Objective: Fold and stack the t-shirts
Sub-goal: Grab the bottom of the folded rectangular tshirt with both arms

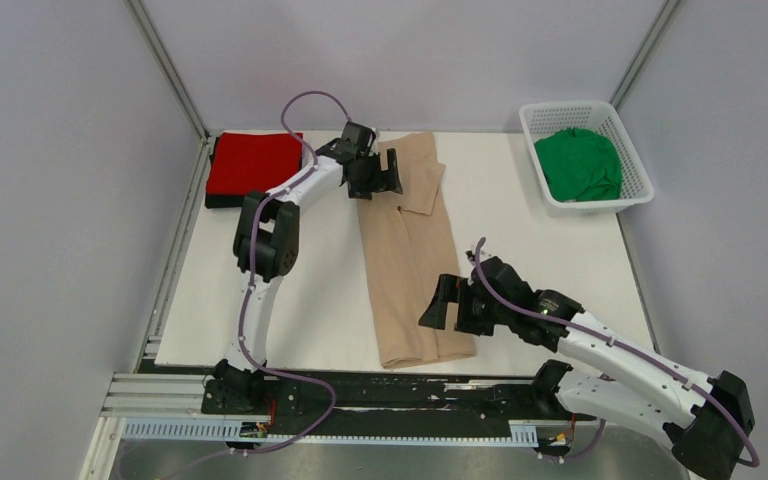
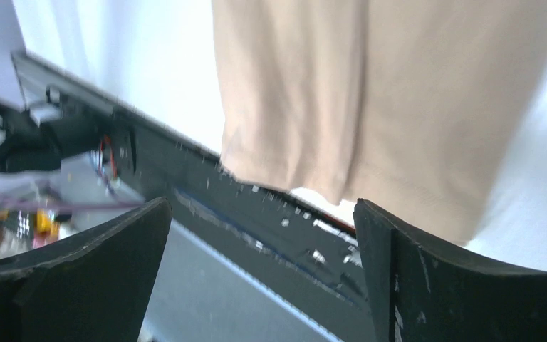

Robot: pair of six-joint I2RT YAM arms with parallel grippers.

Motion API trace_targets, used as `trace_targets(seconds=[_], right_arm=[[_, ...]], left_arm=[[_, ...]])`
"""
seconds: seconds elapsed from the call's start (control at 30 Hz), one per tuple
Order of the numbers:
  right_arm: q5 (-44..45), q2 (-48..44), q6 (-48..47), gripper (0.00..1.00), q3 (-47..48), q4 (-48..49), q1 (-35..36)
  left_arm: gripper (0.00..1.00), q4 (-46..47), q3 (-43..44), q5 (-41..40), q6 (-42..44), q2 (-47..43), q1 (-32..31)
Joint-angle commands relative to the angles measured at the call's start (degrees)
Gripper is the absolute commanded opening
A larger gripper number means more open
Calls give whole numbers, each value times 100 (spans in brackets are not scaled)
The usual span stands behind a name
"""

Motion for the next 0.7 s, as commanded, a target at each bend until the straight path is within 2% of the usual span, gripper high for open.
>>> trace_targets(seconds=[0.0,0.07,0.23,0.4,0.53,0.67], right_arm=[[1018,-78,-18,100,269,-599,-689],[693,-68,-61,100,156,-575,-1124],[147,205,-248,100,-155,-580,-1926],[-83,239,-393,100,-424,-580,-2163],[-296,134,-441,99,-665,-439,-2198],[-288,11,-382,97,-835,-325,-2197]], left_arm=[[100,-408,-733,-735,515,-1601,-376],[100,-383,-1443,-1090,425,-2493,-640],[100,-76,-3751,-1668,-184,-3990,-1275],[100,-446,-5286,-1860,-1396,-5212,-2389],[100,-461,-6291,-1797,-2388,-5880,-3249],[100,98,-6845,-1703,-2931,-5888,-3717]])
